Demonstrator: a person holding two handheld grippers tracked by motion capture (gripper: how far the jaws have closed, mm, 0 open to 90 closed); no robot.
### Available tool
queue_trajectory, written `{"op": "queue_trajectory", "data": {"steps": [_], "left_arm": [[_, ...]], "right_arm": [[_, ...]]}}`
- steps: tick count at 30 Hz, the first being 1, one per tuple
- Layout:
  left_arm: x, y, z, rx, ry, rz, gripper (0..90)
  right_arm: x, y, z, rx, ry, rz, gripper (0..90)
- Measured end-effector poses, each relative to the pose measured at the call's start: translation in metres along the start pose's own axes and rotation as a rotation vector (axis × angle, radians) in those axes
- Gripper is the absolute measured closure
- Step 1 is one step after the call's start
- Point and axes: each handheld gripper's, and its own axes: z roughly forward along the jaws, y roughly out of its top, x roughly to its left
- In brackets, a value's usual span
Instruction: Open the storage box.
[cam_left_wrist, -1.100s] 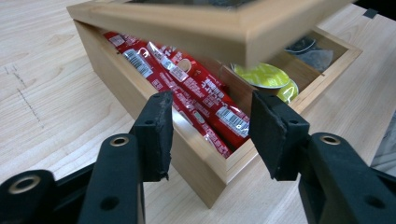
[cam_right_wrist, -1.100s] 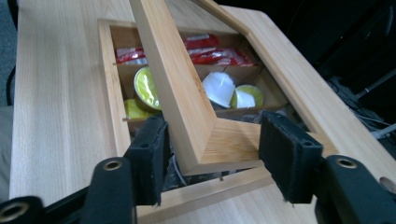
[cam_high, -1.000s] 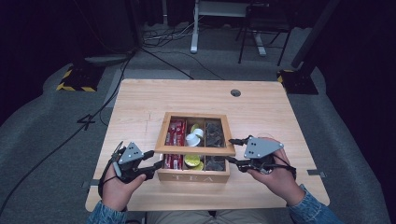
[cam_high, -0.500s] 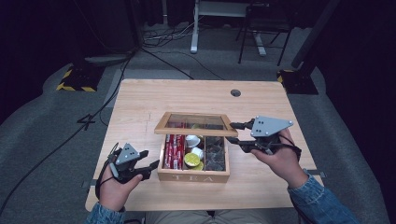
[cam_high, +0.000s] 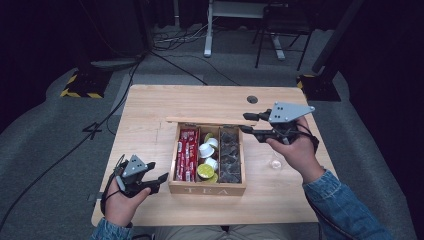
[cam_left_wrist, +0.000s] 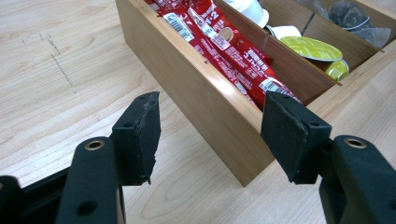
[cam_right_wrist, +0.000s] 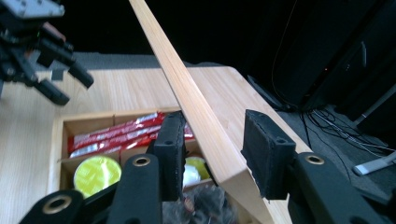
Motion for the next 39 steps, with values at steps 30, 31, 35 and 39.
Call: {"op": "queue_trajectory", "data": {"steps": [30, 31, 35, 39], "left_arm": [[0.016, -0.009, 0.003, 0.006, 0.024, -0.040, 37.6], [0.016, -0.009, 0.004, 0.005, 0.024, -0.041, 37.6], [0.016, -0.009, 0.003, 0.007, 0.025, -0.045, 37.6], [0.017, -0.009, 0.003, 0.006, 0.024, -0.039, 37.7]], "right_arm": [[-0.078, 0.022, 0.036, -0.064, -0.134, 0.131, 52.4], [-0.079, 0.022, 0.037, -0.065, -0.138, 0.133, 52.1], [-0.085, 0.021, 0.041, -0.064, -0.154, 0.145, 50.8], [-0.090, 0.021, 0.046, -0.052, -0.174, 0.149, 49.4]]}}
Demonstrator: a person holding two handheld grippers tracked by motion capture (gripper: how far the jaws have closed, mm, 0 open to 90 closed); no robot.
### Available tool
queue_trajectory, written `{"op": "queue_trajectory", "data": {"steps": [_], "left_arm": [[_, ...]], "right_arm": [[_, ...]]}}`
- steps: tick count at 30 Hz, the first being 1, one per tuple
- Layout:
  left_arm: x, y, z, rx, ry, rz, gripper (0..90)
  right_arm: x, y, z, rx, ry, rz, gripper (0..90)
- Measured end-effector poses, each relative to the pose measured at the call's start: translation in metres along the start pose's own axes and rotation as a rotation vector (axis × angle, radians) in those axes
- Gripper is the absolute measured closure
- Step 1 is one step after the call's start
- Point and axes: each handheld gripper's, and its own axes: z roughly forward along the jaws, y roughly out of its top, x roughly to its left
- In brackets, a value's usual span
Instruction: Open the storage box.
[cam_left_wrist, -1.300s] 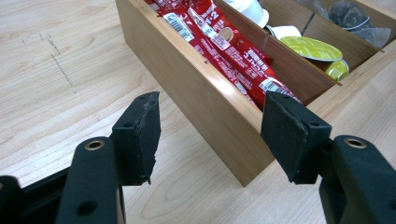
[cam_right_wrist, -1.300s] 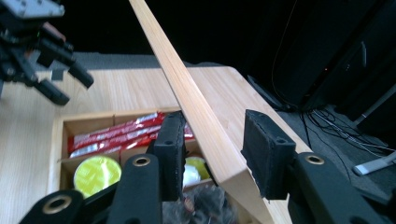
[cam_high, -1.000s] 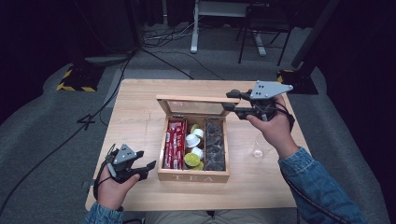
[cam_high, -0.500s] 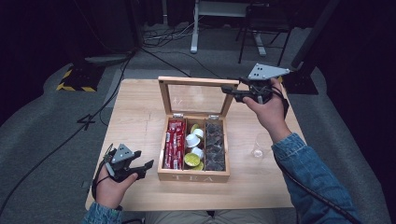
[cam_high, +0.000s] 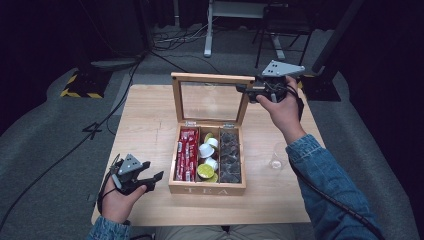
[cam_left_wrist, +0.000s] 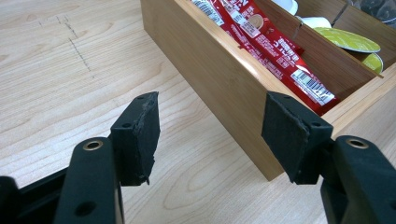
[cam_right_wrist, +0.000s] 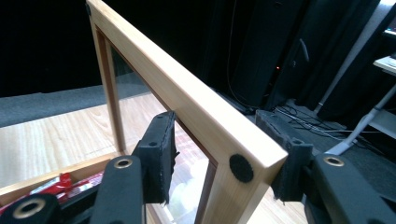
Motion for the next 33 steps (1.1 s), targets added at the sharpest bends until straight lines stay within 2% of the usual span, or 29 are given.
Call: {"op": "queue_trajectory", "data": {"steps": [5, 7, 15, 24, 33], "left_arm": [[0.001, 0.000, 0.000, -0.001, -0.001, -0.001, 37.6], [0.001, 0.000, 0.000, 0.000, -0.001, 0.001, 37.6], [0.001, -0.001, 0.001, -0.002, -0.002, -0.006, 37.6], [0.003, -0.002, 0.001, 0.007, -0.002, -0.006, 37.6], [0.007, -0.005, 0.004, 0.027, 0.015, -0.017, 37.3]], "right_arm": [[-0.004, -0.002, 0.004, 0.015, -0.019, 0.005, 49.4], [-0.010, -0.007, 0.008, 0.047, -0.036, 0.016, 55.8], [-0.022, -0.022, 0.015, 0.082, -0.058, 0.056, 60.7], [-0.028, -0.031, 0.025, 0.102, -0.079, 0.091, 60.0], [-0.029, -0.040, 0.037, 0.131, -0.099, 0.119, 52.6]]}}
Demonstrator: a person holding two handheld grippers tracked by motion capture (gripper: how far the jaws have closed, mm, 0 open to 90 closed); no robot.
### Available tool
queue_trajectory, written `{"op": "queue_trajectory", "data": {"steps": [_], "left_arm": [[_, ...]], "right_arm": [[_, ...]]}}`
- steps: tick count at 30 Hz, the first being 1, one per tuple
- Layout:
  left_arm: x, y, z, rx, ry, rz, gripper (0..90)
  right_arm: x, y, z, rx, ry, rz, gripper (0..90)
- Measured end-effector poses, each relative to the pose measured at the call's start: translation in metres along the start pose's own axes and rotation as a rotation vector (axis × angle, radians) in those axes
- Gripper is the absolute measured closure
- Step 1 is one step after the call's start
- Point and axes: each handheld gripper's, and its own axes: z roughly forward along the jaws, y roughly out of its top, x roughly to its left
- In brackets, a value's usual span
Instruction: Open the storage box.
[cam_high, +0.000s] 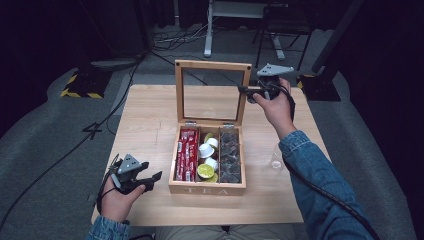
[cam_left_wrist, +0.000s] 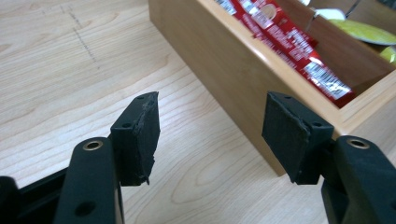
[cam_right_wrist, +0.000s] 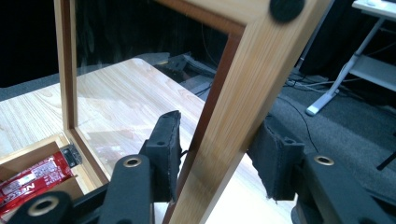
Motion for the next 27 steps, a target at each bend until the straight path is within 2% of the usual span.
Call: {"op": "queue_trajectory", "data": {"steps": [7, 12, 16, 22, 25, 27], "left_arm": [[0.003, -0.003, 0.002, 0.012, 0.001, -0.013, 36.8], [0.003, -0.002, 0.003, 0.012, 0.001, -0.011, 36.7], [0.004, -0.002, 0.004, 0.017, -0.005, -0.012, 36.6], [0.006, -0.002, 0.006, 0.014, 0.000, -0.013, 36.4], [0.007, -0.001, 0.007, 0.014, -0.006, -0.017, 36.4], [0.007, -0.001, 0.007, 0.017, -0.006, -0.001, 36.3]], "right_arm": [[-0.001, -0.010, 0.013, 0.051, -0.017, 0.018, 42.4], [-0.002, -0.014, 0.020, 0.067, -0.012, 0.041, 42.1], [-0.001, -0.015, 0.021, 0.076, -0.013, 0.039, 41.2], [0.000, -0.011, 0.014, 0.070, -0.054, 0.053, 34.7], [-0.001, -0.009, 0.004, 0.059, -0.060, 0.066, 32.7], [-0.002, -0.008, -0.005, 0.049, -0.062, 0.084, 32.4]]}}
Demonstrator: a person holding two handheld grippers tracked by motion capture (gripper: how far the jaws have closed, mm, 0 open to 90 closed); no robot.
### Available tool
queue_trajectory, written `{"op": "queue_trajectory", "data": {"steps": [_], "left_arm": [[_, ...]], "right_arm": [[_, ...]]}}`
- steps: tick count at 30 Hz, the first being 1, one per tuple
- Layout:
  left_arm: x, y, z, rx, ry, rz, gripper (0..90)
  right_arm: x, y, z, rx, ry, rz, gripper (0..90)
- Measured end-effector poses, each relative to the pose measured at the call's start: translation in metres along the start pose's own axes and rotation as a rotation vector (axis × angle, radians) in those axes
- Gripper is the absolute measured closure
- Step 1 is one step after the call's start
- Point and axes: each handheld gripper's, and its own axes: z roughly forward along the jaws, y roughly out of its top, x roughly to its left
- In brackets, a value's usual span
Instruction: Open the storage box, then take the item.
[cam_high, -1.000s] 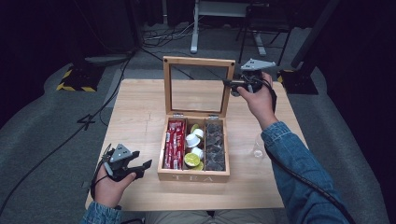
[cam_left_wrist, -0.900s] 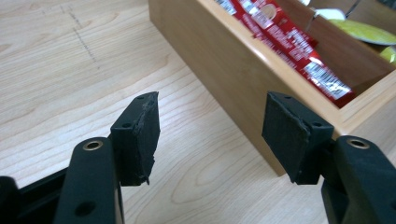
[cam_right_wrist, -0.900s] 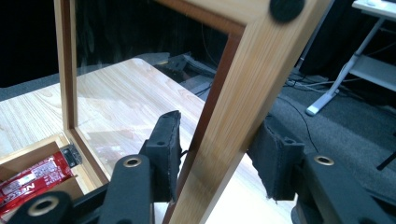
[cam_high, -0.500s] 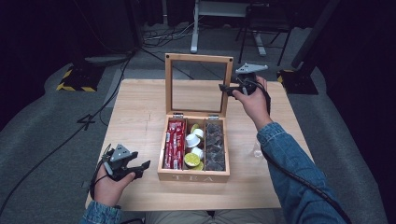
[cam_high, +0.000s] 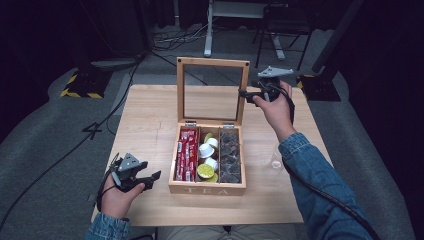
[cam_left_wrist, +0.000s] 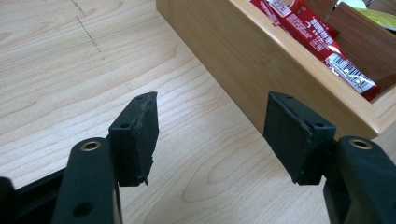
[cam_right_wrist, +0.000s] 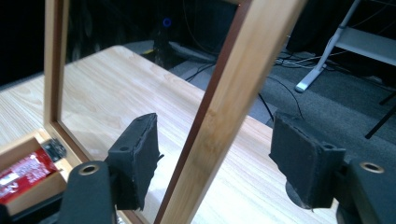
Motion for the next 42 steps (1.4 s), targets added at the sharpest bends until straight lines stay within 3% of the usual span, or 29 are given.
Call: {"op": "queue_trajectory", "data": {"steps": [3, 7, 13, 18, 21, 29, 31, 42], "left_arm": [[-0.001, 0.000, 0.002, 0.001, -0.001, -0.003, 36.3], [-0.002, 0.002, 0.003, 0.001, -0.001, 0.000, 36.2], [-0.001, 0.003, 0.004, 0.005, 0.000, 0.001, 36.0], [0.000, 0.000, 0.004, 0.013, 0.009, -0.006, 34.9], [0.001, -0.003, 0.005, 0.026, 0.016, 0.012, 33.1], [0.005, -0.011, 0.013, 0.087, 0.028, -0.003, 31.8], [0.007, -0.013, 0.015, 0.094, 0.030, -0.009, 31.7], [0.017, -0.026, 0.025, 0.116, 0.052, -0.021, 30.3]], "right_arm": [[0.000, 0.001, -0.014, -0.008, 0.012, 0.014, 32.9], [0.005, -0.001, -0.036, -0.016, 0.063, 0.030, 35.9], [0.020, -0.009, -0.064, -0.019, 0.144, 0.002, 37.3], [0.036, -0.022, -0.076, 0.004, 0.199, -0.022, 37.1], [0.045, -0.031, -0.078, 0.034, 0.224, -0.018, 36.9], [0.065, -0.049, -0.079, 0.088, 0.257, -0.052, 38.9], [0.071, -0.053, -0.077, 0.117, 0.245, -0.077, 40.0], [0.098, -0.078, -0.044, 0.240, 0.308, -0.085, 47.2]]}}
